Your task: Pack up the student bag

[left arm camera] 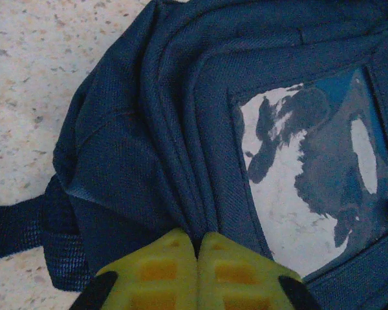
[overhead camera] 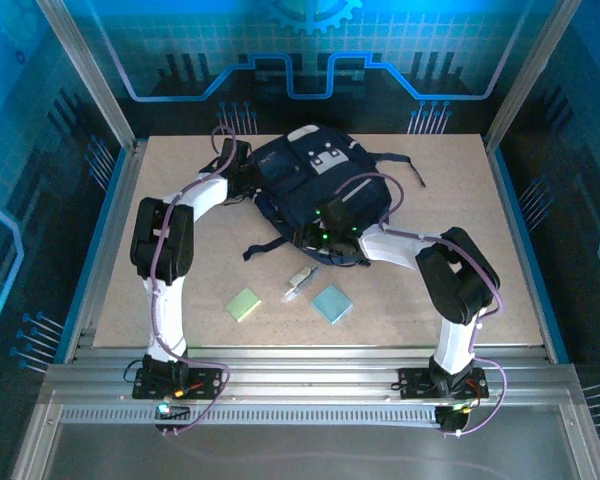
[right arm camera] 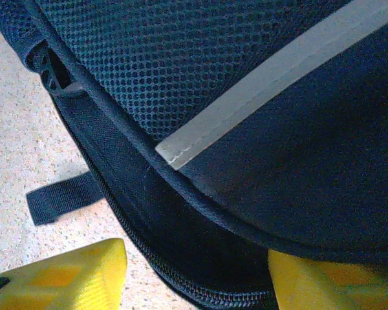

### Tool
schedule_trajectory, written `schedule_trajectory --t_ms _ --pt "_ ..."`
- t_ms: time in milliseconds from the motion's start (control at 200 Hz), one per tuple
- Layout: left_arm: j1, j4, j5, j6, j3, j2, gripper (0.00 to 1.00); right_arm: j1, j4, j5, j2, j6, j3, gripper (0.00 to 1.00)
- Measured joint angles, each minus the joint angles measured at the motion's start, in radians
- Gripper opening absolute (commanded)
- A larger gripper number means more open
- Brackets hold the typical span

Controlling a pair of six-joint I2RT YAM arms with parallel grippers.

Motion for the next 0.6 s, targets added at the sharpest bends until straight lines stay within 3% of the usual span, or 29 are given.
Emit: schedule_trajectory --t_ms 180,420,600 --pt "-0.014 0.140 0.004 -0.036 -0.208 -0.117 0.00 -0.075 -0.076 -0.012 -0.009 -0.060 0.010 0.61" --pt "-0.071 0.204 0.034 -0.116 -0.472 -0.327 0.00 -0.224 -0.159 0.023 -0.019 -0.137 0.043 0.62" --pt "-0.122 0.245 0.028 -0.151 -0.576 -0.402 0.00 -0.252 -0.231 0.056 -0.054 -0.173 0.069 0.64"
